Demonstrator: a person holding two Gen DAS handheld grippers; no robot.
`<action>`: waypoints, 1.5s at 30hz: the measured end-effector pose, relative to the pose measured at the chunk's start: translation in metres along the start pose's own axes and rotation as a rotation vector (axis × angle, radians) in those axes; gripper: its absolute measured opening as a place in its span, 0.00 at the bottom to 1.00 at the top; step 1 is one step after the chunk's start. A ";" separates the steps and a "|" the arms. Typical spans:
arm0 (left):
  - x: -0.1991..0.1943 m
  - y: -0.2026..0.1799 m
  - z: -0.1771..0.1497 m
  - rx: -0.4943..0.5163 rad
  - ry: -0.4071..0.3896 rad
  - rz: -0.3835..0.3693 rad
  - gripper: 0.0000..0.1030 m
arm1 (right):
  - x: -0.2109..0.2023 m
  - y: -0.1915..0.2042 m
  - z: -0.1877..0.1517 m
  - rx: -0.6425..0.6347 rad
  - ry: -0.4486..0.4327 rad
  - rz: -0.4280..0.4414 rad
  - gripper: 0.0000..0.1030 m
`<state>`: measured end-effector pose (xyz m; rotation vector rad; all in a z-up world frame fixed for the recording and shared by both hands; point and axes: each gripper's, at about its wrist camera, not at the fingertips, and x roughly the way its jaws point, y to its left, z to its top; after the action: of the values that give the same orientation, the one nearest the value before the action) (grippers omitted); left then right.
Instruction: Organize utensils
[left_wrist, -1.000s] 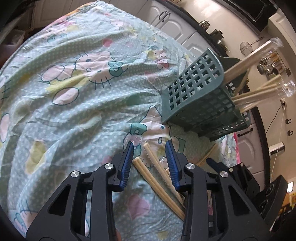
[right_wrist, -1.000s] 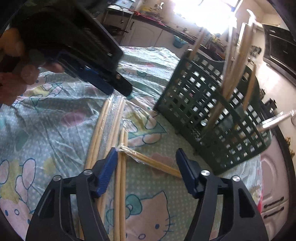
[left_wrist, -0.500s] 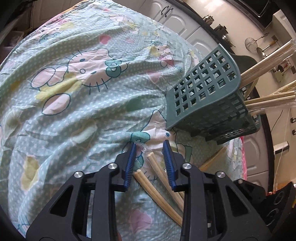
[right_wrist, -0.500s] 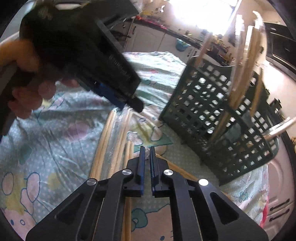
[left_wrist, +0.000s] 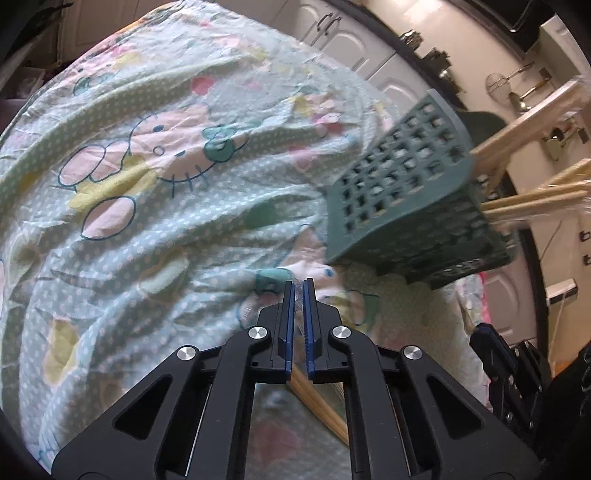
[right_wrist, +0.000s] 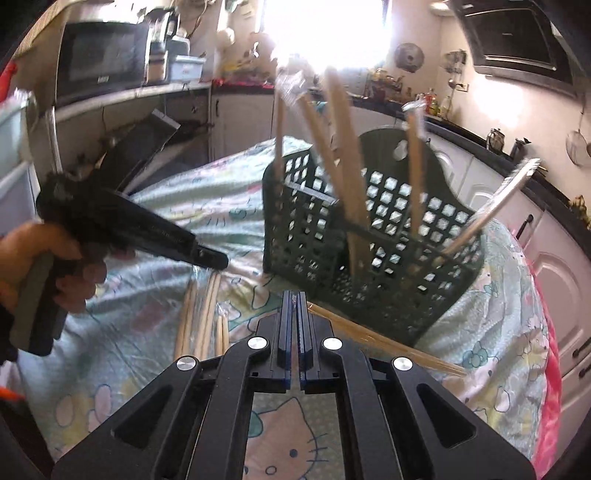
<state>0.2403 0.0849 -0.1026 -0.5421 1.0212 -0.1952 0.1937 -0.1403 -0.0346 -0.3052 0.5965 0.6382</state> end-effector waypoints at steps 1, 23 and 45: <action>-0.005 -0.003 -0.001 0.006 -0.010 -0.010 0.02 | -0.006 -0.002 0.001 0.010 -0.009 0.000 0.02; -0.113 -0.092 -0.015 0.187 -0.221 -0.162 0.01 | -0.110 -0.022 0.028 0.154 -0.198 -0.004 0.02; -0.159 -0.152 -0.023 0.303 -0.328 -0.178 0.01 | -0.167 -0.010 0.050 0.142 -0.337 0.019 0.02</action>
<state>0.1525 0.0118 0.0865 -0.3720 0.6092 -0.3976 0.1131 -0.2036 0.1073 -0.0559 0.3196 0.6453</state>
